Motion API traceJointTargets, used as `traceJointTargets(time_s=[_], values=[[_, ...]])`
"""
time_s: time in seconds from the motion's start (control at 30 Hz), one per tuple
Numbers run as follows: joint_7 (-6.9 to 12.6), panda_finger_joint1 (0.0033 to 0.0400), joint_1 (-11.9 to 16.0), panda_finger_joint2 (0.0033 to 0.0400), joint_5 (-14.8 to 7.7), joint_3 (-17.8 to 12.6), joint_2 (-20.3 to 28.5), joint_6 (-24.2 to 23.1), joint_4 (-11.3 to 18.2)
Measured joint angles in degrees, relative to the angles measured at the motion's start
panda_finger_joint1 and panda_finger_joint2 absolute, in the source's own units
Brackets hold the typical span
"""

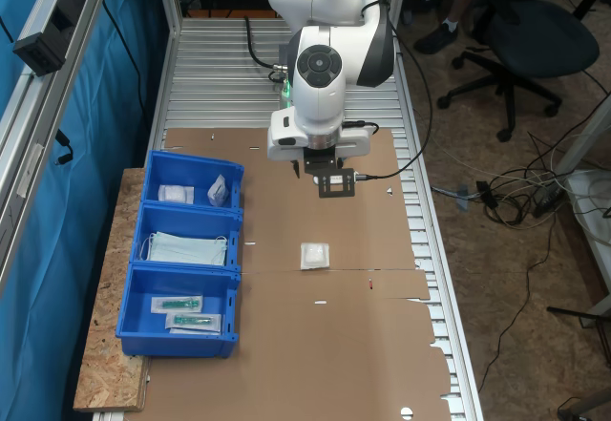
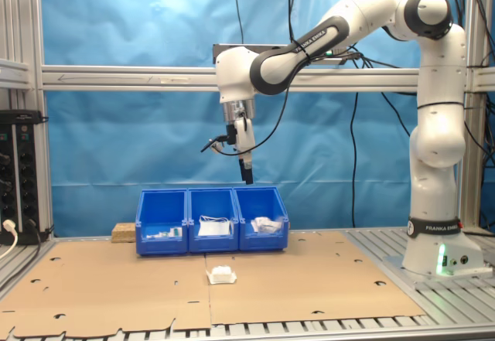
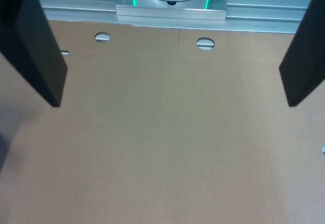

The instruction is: Pick and place sorting task of medical equipment.

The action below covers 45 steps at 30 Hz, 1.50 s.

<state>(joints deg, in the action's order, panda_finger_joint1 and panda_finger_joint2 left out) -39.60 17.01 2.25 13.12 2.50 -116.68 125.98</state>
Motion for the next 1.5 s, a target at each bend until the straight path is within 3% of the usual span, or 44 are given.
traceJointTargets(time_s=[0.53,0.97,1.5], values=[[0.0,0.04,0.4,0.04,0.0,0.5,-0.4,-2.2,0.0],[0.0,0.04,2.3,0.04,0.0,3.0,-6.9,-11.1,-0.4],[0.0,0.04,3.0,0.04,0.0,3.6,-14.9,-22.0,0.2]])
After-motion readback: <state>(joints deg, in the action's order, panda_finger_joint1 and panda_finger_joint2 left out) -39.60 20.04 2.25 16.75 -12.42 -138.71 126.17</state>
